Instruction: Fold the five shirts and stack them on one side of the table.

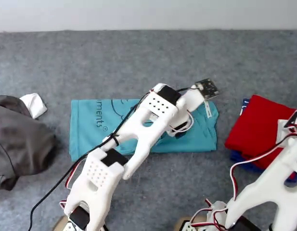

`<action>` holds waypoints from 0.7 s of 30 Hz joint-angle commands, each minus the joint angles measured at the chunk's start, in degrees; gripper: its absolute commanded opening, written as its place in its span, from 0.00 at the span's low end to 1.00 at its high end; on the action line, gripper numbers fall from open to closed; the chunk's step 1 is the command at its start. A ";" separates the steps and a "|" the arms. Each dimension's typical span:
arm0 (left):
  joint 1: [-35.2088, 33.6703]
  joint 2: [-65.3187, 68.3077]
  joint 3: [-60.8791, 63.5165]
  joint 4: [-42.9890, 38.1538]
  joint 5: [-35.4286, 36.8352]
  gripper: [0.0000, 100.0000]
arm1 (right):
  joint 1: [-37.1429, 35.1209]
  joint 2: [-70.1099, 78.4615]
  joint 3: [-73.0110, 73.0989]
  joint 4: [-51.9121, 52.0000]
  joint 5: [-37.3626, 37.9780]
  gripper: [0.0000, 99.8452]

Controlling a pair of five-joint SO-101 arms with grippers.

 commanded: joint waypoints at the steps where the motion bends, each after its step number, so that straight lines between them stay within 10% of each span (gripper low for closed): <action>1: -2.29 -0.26 -3.82 -0.79 -0.53 0.20 | -1.89 -1.01 0.09 -1.19 -0.18 0.01; 12: -0.97 -0.18 -27.30 17.76 0.00 0.20 | -2.33 -1.01 0.09 -0.92 -0.18 0.01; 21: 2.46 -9.85 -4.97 17.14 -0.09 0.10 | -2.33 -1.01 0.09 -0.75 -0.18 0.01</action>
